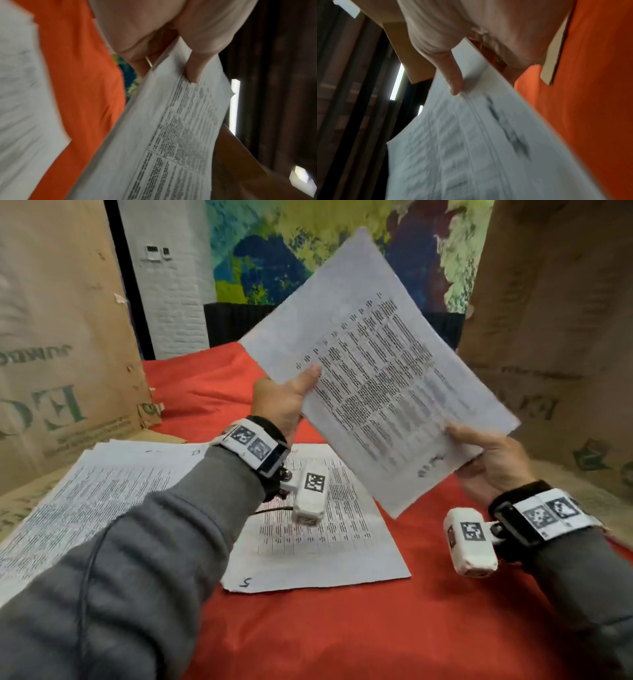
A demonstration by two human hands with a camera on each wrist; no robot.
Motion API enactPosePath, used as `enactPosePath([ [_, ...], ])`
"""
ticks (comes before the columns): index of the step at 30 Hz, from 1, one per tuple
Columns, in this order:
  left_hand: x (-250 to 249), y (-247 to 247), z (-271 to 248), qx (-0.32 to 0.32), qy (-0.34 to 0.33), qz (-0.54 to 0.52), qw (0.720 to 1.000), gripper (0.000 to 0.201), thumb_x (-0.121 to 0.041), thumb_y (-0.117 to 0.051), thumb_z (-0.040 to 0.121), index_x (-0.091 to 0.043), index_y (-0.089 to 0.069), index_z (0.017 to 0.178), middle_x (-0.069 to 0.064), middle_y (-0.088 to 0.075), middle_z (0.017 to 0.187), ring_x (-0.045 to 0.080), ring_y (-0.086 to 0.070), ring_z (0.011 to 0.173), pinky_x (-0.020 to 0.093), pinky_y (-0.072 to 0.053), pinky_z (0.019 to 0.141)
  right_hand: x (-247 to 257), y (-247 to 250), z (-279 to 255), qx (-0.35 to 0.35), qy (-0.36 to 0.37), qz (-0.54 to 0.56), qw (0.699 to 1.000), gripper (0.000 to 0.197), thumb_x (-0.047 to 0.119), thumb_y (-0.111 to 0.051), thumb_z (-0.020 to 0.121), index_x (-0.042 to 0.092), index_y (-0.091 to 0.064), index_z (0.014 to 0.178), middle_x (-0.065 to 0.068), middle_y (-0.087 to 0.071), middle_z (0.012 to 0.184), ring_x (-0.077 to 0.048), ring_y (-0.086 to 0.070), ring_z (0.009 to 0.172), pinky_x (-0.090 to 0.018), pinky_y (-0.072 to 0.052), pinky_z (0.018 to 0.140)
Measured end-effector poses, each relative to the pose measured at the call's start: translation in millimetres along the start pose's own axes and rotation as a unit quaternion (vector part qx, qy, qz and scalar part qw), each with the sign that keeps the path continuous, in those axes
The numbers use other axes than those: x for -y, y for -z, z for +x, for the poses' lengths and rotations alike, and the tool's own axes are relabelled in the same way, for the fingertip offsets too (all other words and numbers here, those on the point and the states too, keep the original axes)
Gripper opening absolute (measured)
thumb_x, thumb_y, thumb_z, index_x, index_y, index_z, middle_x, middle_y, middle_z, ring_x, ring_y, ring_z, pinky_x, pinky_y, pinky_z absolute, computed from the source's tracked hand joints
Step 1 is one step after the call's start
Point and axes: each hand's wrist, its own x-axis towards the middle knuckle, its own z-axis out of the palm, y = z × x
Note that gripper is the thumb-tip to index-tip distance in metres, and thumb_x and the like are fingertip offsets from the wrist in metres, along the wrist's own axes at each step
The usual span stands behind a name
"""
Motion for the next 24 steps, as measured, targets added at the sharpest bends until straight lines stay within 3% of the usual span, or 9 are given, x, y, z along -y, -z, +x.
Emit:
enactPosePath([
  [2, -17, -3, 9, 0.017, -0.071, 0.068, 0.995, 0.014, -0.009, -0.087, 0.076, -0.014, -0.083, 0.088, 0.010, -0.080, 0.104, 0.035, -0.074, 0.105, 0.054, -0.060, 0.094, 25, 3, -2, -0.022, 0.064, -0.060, 0.996, 0.089, 0.027, -0.096, 0.043, 0.003, -0.068, 0.125, -0.015, -0.077, 0.105, -0.026, -0.075, 0.083, -0.034, -0.060, 0.077],
  [3, -27, -4, 15, 0.033, -0.097, 0.106, 0.989, 0.012, -0.009, -0.088, 0.076, -0.013, -0.083, 0.087, 0.009, -0.079, 0.101, 0.031, -0.075, 0.099, 0.051, -0.061, 0.092, 41, 2, -4, -0.013, 0.098, -0.097, 0.990, 0.074, 0.027, -0.095, 0.050, 0.006, -0.070, 0.116, -0.013, -0.077, 0.096, -0.025, -0.074, 0.076, -0.034, -0.060, 0.077],
  [6, -55, -18, 27, 0.083, -0.157, 0.225, 0.958, 0.013, -0.016, -0.091, 0.076, -0.012, -0.079, 0.079, 0.018, -0.078, 0.092, 0.020, -0.070, 0.079, 0.044, -0.061, 0.079, 79, -25, -5, 0.046, 0.182, -0.207, 0.960, 0.038, 0.011, -0.085, 0.077, 0.006, -0.071, 0.112, -0.014, -0.077, 0.094, -0.030, -0.068, 0.080, -0.043, -0.052, 0.079],
  [9, -70, -38, 28, 0.143, -0.185, 0.263, 0.936, 0.033, -0.024, -0.091, 0.075, 0.005, -0.079, 0.085, 0.030, -0.076, 0.097, 0.023, -0.070, 0.078, 0.051, -0.061, 0.076, 95, -64, 4, 0.085, 0.210, -0.230, 0.946, 0.033, 0.010, -0.082, 0.083, 0.010, -0.070, 0.114, -0.003, -0.078, 0.096, -0.018, -0.071, 0.078, -0.028, -0.054, 0.067],
  [11, -74, -48, 25, 0.160, -0.191, 0.263, 0.932, 0.033, -0.021, -0.089, 0.080, 0.009, -0.078, 0.091, 0.024, -0.078, 0.094, 0.023, -0.071, 0.076, 0.045, -0.063, 0.072, 99, -84, 12, 0.023, 0.261, -0.193, 0.946, 0.040, 0.010, -0.086, 0.078, 0.009, -0.066, 0.112, -0.007, -0.075, 0.099, -0.012, -0.070, 0.075, -0.021, -0.053, 0.060],
  [14, -80, -53, 21, 0.161, -0.199, 0.246, 0.935, 0.017, -0.020, -0.088, 0.081, -0.005, -0.080, 0.085, 0.012, -0.078, 0.083, 0.015, -0.072, 0.069, 0.034, -0.061, 0.069, 101, -94, 17, -0.056, 0.292, -0.180, 0.938, 0.067, 0.022, -0.093, 0.065, 0.006, -0.054, 0.118, -0.012, -0.067, 0.109, -0.010, -0.065, 0.080, -0.018, -0.052, 0.062],
  [16, -84, -50, 21, 0.156, -0.188, 0.236, 0.941, 0.012, -0.017, -0.087, 0.082, -0.008, -0.079, 0.083, 0.012, -0.078, 0.082, 0.017, -0.073, 0.070, 0.034, -0.062, 0.071, 97, -93, 20, 0.000, 0.236, -0.142, 0.961, 0.071, 0.011, -0.089, 0.074, -0.007, -0.051, 0.130, -0.014, -0.070, 0.111, -0.015, -0.072, 0.084, -0.024, -0.057, 0.068],
  [20, -91, -48, 16, 0.141, -0.197, 0.233, 0.942, 0.009, -0.014, -0.085, 0.085, -0.015, -0.078, 0.080, -0.005, -0.079, 0.075, 0.011, -0.075, 0.072, 0.032, -0.061, 0.073, 91, -93, 16, 0.093, 0.174, -0.076, 0.977, 0.062, -0.008, -0.079, 0.076, -0.021, -0.053, 0.130, -0.038, -0.062, 0.129, -0.053, -0.064, 0.117, -0.064, -0.054, 0.099],
  [24, -83, -46, 8, 0.099, -0.235, 0.218, 0.942, 0.008, -0.014, -0.084, 0.087, -0.008, -0.079, 0.086, -0.006, -0.080, 0.078, 0.008, -0.076, 0.074, 0.029, -0.061, 0.070, 88, -100, 20, 0.079, 0.210, -0.077, 0.972, 0.046, -0.012, -0.075, 0.077, -0.018, -0.063, 0.121, -0.035, -0.068, 0.119, -0.054, -0.067, 0.110, -0.068, -0.055, 0.093],
])
